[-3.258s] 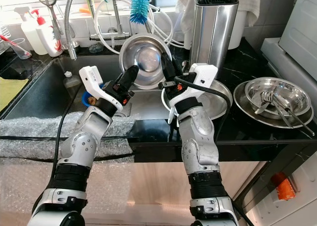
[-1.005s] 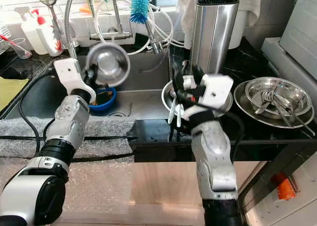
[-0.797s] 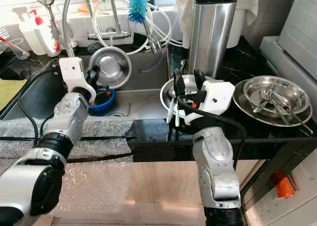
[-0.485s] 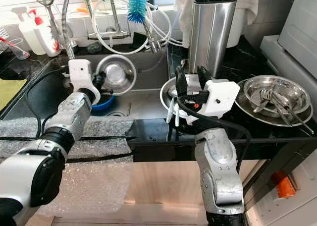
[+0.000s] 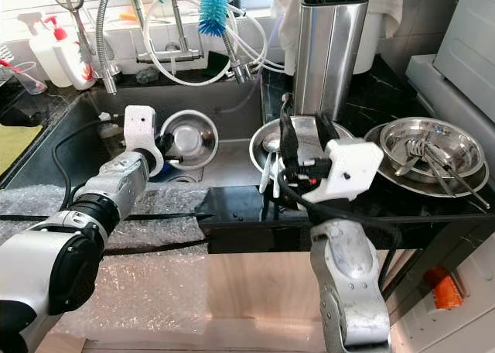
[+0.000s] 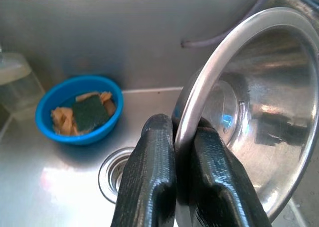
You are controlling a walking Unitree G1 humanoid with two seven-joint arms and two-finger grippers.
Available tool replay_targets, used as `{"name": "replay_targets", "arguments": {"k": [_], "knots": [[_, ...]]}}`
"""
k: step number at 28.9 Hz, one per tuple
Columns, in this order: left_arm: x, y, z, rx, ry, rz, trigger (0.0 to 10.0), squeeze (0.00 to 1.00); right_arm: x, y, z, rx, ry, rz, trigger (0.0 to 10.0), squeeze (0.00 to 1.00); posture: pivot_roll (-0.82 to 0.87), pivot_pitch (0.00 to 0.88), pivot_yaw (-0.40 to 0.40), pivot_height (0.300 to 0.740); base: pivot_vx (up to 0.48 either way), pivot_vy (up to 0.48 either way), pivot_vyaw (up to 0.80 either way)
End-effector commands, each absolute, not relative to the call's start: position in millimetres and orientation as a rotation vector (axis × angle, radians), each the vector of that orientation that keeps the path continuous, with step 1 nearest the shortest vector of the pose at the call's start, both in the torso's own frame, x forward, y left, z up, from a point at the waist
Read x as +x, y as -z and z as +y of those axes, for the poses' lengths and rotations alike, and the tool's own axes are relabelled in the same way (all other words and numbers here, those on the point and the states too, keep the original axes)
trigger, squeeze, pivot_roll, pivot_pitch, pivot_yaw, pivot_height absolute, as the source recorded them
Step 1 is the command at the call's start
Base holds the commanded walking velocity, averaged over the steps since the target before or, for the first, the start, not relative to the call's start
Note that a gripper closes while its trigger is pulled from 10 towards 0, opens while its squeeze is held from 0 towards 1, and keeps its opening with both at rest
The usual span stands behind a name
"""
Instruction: Kitchen organization
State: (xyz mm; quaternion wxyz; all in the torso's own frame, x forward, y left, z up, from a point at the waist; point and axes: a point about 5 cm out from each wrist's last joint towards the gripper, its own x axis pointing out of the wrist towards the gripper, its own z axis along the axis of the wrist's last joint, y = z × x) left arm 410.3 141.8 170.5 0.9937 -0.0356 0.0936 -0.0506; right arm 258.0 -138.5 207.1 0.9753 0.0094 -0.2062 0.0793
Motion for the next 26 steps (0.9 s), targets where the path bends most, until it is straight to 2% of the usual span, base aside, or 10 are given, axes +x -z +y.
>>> {"name": "replay_targets", "arguments": {"k": [1,10,26], "knots": [[409.7,-167.5,147.8,-0.094,0.072,0.21,10.0,0.0,258.7,-199.6,-141.6,-0.006,-0.137,-0.401,10.0,0.0,-0.09,0.0,0.132,0.74,0.0,0.0,0.0],[407.1,-161.1,149.0,-0.095,0.087,0.206,10.0,0.0,262.8,-179.9,-169.0,-0.21,0.036,-0.424,10.0,0.0,-0.09,0.0,0.137,0.74,0.0,0.0,0.0],[406.3,-156.9,151.2,0.019,0.072,0.251,10.0,0.0,262.8,-158.7,-167.5,-0.213,0.069,-0.411,10.0,0.0,-0.08,0.027,0.149,0.74,0.0,0.0,0.0]]}}
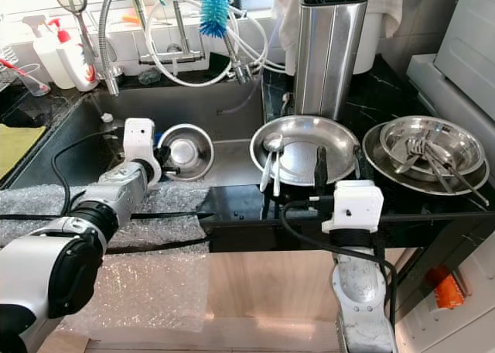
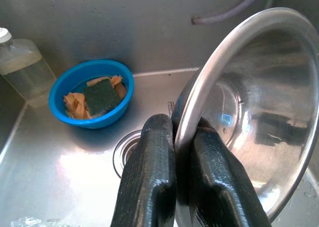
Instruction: Kitchen organization
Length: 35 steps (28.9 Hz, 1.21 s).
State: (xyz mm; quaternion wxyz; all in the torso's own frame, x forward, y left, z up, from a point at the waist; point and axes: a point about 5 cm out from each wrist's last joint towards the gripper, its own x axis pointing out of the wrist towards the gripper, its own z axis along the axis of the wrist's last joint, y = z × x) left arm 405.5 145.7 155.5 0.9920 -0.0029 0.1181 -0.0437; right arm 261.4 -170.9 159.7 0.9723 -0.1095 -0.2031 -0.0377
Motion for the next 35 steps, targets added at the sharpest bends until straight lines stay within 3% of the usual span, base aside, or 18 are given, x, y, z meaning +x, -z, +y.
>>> {"name": "replay_targets", "arguments": {"k": [1,6,7,8,9,26,27,28,29,35], "knots": [[406.2,-156.6,151.2,0.019,0.072,0.254,10.0,0.0,263.1,-158.6,-167.3,-0.212,0.069,-0.413,10.0,0.0,-0.08,0.028,0.15,0.74,0.0,0.0,0.0],[405.6,-154.5,150.3,0.008,0.076,0.271,10.0,0.0,264.2,-159.1,-166.2,-0.208,0.07,-0.419,10.0,0.0,-0.08,0.031,0.151,0.74,0.0,0.0,0.0],[405.2,-153.6,150.2,0.005,0.078,0.275,10.0,0.43,264.8,-159.4,-165.3,-0.207,0.069,-0.42,10.0,0.0,-0.08,0.03,0.151,0.74,0.0,0.0,0.0],[405.1,-153.3,150.2,0.007,0.078,0.276,10.0,0.43,265.1,-159.6,-164.9,-0.205,0.068,-0.421,10.0,0.0,-0.08,0.031,0.152,0.74,0.0,0.0,0.0],[405.1,-153.1,150.3,0.007,0.077,0.277,10.0,1.0,265.3,-159.9,-164.7,-0.205,0.068,-0.421,10.0,0.0,-0.08,0.03,0.151,0.74,0.0,0.0,0.0],[403.5,-148.8,147.6,0.004,0.084,0.291,10.0,1.0,267.1,-159.0,-161.2,-0.204,0.052,-0.415,10.0,0.0,-0.08,0.023,0.147,0.74,0.0,0.0,0.0],[403.5,-148.7,147.8,0.002,0.083,0.291,10.0,0.13,267.3,-158.9,-161.2,-0.205,0.05,-0.415,10.0,0.0,-0.08,0.02,0.146,0.74,0.0,0.0,0.0],[403.5,-148.7,147.8,0.002,0.083,0.291,10.0,0.13,267.3,-158.9,-161.2,-0.205,0.05,-0.415,10.0,0.0,-0.08,0.02,0.146,0.74,0.0,0.0,0.0],[403.5,-148.7,148.1,0.0,0.082,0.291,10.0,0.0,267.8,-159.1,-161.2,-0.206,0.047,-0.415,10.0,0.0,-0.08,0.02,0.145,0.74,0.0,0.0,0.0],[402.7,-147.2,151.6,-0.026,0.063,0.285,10.0,0.0,268.7,-160.2,-159.0,-0.208,0.03,-0.416,10.0,0.0,-0.09,0.008,0.142,0.74,0.0,0.0,0.0]]}}
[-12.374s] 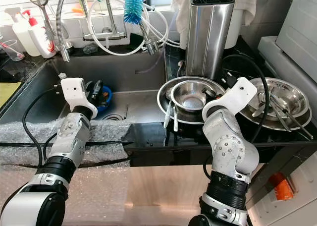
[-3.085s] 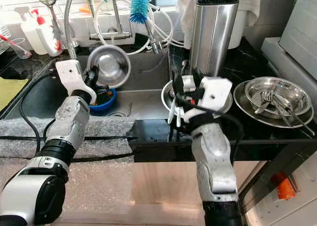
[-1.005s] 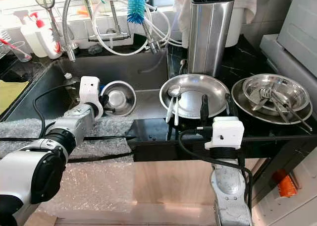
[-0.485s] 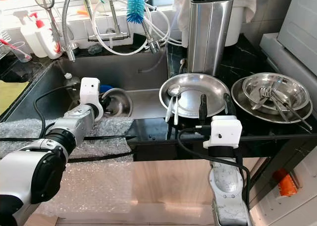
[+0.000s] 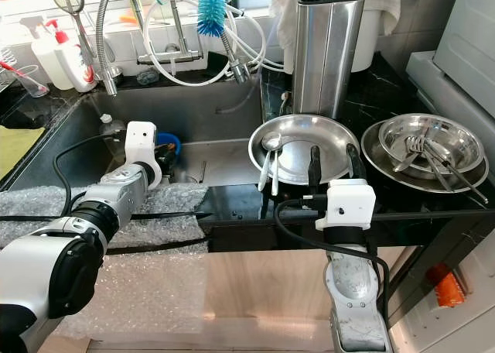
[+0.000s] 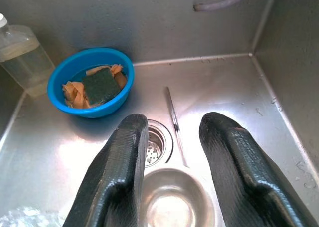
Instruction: Kitchen organization
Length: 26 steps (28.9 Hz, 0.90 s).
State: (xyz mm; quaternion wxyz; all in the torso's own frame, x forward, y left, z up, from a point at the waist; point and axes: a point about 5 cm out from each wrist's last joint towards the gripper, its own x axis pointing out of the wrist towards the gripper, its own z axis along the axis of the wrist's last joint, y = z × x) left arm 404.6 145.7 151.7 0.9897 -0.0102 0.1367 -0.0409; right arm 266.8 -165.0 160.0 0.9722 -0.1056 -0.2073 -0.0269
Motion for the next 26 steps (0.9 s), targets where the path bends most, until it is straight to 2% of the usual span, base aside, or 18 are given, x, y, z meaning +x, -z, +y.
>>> {"name": "replay_targets", "arguments": {"k": [1,7,13,17,19,23,26], "knots": [[402.7,-147.2,151.9,-0.029,0.062,0.283,10.0,0.0,268.5,-160.4,-158.9,-0.212,0.028,-0.417,10.0,0.0,-0.09,0.006,0.14,0.74,0.0,0.0,0.0],[405.6,-158.4,158.5,-0.04,0.021,0.193,10.0,0.0,267.6,-163.8,-155.5,-0.209,0.001,-0.423,10.0,0.0,-0.08,0.0,0.133,0.74,0.0,0.0,0.0],[407.6,-191.7,166.5,-0.043,-0.021,-0.103,10.0,0.0,266.0,-181.5,-143.5,-0.181,-0.09,-0.451,10.0,0.0,-0.08,0.0,0.125,0.74,0.0,0.0,0.0],[407.0,-193.0,166.7,-0.04,-0.024,-0.126,10.0,0.0,265.5,-183.0,-143.5,-0.171,-0.093,-0.45,10.0,0.0,-0.08,0.0,0.125,0.74,0.0,0.0,0.0],[397.8,-202.0,174.1,-0.084,-0.043,-0.297,10.0,0.0,261.0,-197.7,-144.9,-0.172,-0.097,-0.478,10.0,0.0,-0.08,0.017,0.114,0.74,0.0,0.0,0.0],[390.9,-195.7,178.9,-0.106,-0.074,-0.326,10.0,0.0,251.7,-191.6,-148.7,-0.244,-0.107,-0.459,10.0,0.0,-0.08,0.024,0.107,0.74,0.0,0.0,0.0],[385.8,-186.4,179.2,-0.118,-0.084,-0.321,10.0,0.0,241.8,-172.3,-164.9,-0.321,-0.061,-0.398,10.0,0.0,-0.08,0.031,0.104,0.74,0.0,0.0,0.0]]}}
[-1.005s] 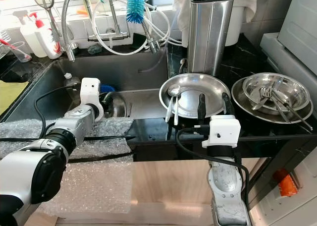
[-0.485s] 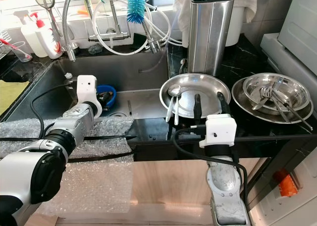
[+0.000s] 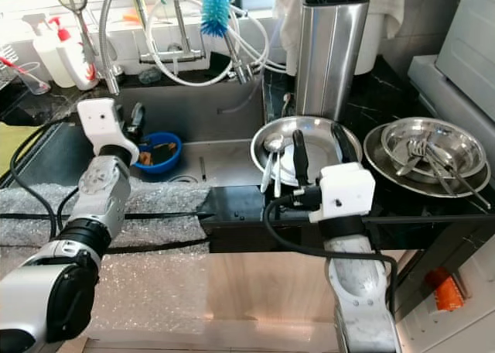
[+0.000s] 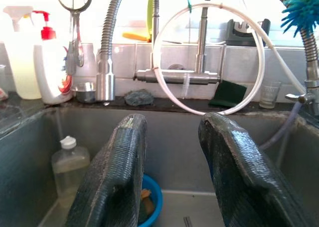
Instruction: Kitchen organization
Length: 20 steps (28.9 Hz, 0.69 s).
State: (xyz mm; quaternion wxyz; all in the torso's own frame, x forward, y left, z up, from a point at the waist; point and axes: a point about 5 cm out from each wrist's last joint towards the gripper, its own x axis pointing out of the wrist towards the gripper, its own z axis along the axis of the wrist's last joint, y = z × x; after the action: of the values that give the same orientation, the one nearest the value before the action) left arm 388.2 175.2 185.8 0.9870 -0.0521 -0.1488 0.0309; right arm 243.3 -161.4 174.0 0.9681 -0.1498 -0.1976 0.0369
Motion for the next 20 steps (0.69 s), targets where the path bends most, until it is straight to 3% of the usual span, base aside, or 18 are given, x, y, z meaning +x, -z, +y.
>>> {"name": "replay_targets", "arguments": {"k": [1,8,17,20], "knots": [[384.4,-183.9,179.4,-0.121,-0.088,-0.317,10.0,0.0,239.5,-168.2,-168.9,-0.331,-0.05,-0.378,10.0,0.0,-0.08,0.032,0.103,0.74,0.0,0.0,0.0],[381.2,-179.0,177.8,-0.133,-0.087,-0.311,10.0,0.0,232.3,-152.0,-182.4,-0.379,-0.003,-0.33,10.0,0.0,-0.08,0.033,0.103,0.74,0.0,0.0,0.0],[380.1,-179.9,168.5,-0.13,-0.061,-0.315,10.0,0.0,232.1,-135.0,-175.6,-0.392,-0.059,-0.303,10.0,0.0,-0.07,0.032,0.103,0.74,0.0,0.0,0.0],[378.5,-177.4,165.8,-0.122,-0.049,-0.313,10.0,0.0,237.0,-152.1,-159.7,-0.341,-0.184,-0.349,10.0,0.0,-0.08,0.033,0.108,0.74,0.0,0.0,0.0]]}}
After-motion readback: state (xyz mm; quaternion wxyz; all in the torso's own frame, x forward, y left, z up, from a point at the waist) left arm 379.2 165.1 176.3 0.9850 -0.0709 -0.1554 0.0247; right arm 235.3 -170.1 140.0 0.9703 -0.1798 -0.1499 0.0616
